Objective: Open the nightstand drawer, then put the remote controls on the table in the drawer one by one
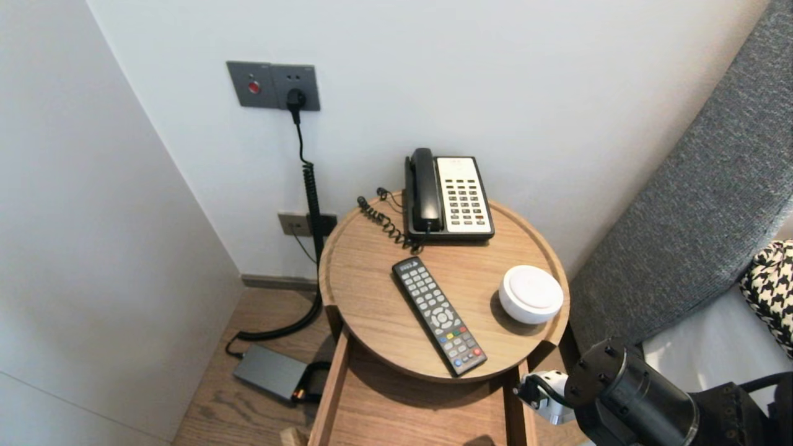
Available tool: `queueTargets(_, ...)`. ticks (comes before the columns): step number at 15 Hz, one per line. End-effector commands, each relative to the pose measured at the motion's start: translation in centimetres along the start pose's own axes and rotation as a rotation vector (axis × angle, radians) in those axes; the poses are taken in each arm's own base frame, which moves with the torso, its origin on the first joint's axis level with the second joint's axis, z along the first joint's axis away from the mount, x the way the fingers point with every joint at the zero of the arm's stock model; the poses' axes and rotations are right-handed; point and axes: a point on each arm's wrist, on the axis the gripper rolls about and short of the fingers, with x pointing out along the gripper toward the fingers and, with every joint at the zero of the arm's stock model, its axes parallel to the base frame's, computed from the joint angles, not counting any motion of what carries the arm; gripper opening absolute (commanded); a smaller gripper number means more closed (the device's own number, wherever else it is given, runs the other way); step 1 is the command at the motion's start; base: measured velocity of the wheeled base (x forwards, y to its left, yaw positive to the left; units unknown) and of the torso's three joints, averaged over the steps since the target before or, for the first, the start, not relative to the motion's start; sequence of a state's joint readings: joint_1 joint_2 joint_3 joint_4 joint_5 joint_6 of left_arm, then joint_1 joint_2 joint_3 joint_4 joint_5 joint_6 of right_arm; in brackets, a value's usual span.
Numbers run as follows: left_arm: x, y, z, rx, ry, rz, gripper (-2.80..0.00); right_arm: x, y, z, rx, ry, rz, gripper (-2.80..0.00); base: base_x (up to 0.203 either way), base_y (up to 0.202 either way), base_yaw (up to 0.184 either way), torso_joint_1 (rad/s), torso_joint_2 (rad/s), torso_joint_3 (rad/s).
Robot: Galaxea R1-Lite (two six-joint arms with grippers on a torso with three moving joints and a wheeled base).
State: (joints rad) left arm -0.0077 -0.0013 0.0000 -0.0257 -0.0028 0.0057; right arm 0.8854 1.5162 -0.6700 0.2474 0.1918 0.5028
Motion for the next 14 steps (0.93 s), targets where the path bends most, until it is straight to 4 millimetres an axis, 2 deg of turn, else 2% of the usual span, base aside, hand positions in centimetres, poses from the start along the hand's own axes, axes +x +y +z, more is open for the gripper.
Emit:
queueTargets(1,0.1,0.0,-0.3,0.000,0.012,0.000,-2.80,0.1,0.2,-0.2,-0.006,0.011,0.003,-2.80,0.000,0.000,0.000,0.000,0.00,0.000)
queueTargets(4,0.1,0.0,-0.3,0.000,0.012,0.000,-2.80,-1.1,0.5,0.5,-0.010,-0.049,0.027,-2.80,0.000,0.000,0.000,0.000,0.00,0.000)
queueTargets(10,0.1,0.0,-0.3,0.000,0.012,0.000,-2.80,-5.7,1.4,3.0,-0.022,-0.240,0.081,-2.80,0.000,0.000,0.000,0.000,0.00,0.000)
queueTargets(14,0.1,0.0,-0.3,0.000,0.012,0.000,-2.80,-9.4,2.9,5.5,-0.145,-0.318,0.079,-2.80,0.000,0.000,0.000,0.000,0.00,0.000)
